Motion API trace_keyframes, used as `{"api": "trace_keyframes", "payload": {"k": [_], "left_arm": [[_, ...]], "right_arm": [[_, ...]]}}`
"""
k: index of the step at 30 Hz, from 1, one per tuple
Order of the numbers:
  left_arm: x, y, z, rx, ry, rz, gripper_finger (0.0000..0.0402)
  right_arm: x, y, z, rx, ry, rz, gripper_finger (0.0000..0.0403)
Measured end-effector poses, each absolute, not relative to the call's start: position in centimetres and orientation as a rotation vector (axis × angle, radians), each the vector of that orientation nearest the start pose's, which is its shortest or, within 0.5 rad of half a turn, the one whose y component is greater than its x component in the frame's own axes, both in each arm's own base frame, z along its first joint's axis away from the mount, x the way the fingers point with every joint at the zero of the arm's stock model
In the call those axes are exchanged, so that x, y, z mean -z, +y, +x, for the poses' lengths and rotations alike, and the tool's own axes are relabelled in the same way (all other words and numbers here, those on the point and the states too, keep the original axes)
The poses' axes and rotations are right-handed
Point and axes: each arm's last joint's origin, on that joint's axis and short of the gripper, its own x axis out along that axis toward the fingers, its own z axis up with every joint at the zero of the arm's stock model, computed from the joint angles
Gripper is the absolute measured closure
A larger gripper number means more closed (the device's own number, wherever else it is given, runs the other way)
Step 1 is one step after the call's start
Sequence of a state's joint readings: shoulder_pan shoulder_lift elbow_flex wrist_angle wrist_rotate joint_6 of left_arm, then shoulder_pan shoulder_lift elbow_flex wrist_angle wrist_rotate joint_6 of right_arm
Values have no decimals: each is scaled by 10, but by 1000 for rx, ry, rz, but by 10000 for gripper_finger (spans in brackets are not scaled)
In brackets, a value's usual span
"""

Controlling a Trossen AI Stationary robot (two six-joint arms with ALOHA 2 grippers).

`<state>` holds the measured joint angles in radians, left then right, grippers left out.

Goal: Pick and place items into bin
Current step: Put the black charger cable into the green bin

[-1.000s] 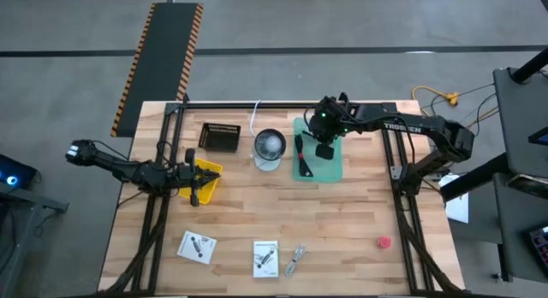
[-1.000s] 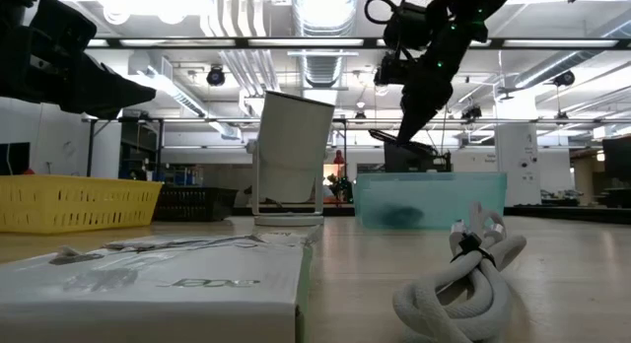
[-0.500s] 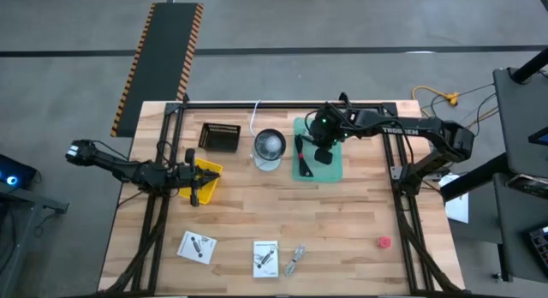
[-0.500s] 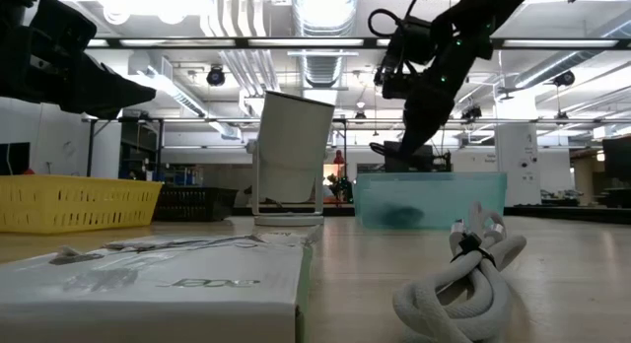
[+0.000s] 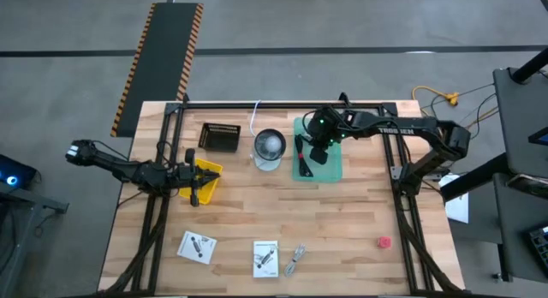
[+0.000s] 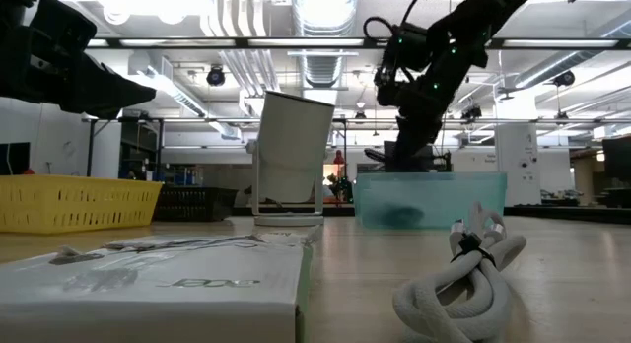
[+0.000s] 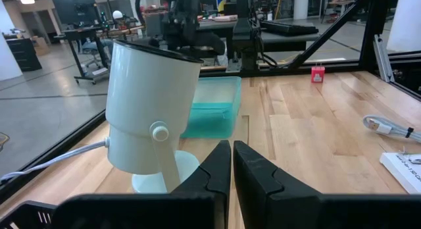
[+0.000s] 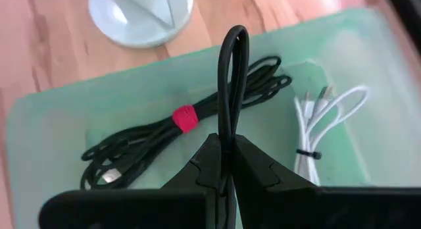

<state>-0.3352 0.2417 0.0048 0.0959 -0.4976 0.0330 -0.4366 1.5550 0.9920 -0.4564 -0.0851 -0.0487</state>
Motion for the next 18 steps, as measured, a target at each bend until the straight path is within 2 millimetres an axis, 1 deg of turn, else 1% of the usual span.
{"api": "trace_keyframes", "payload": {"k": [5,18], "left_arm": [[-154,-23,107,-160,132,90,400],[-154,-23,107,-160,133,91,400]], "right_arm": [[-187,-129,282,315,1061,270,390],[-169,-145,276,382,1151,311,390]]}}
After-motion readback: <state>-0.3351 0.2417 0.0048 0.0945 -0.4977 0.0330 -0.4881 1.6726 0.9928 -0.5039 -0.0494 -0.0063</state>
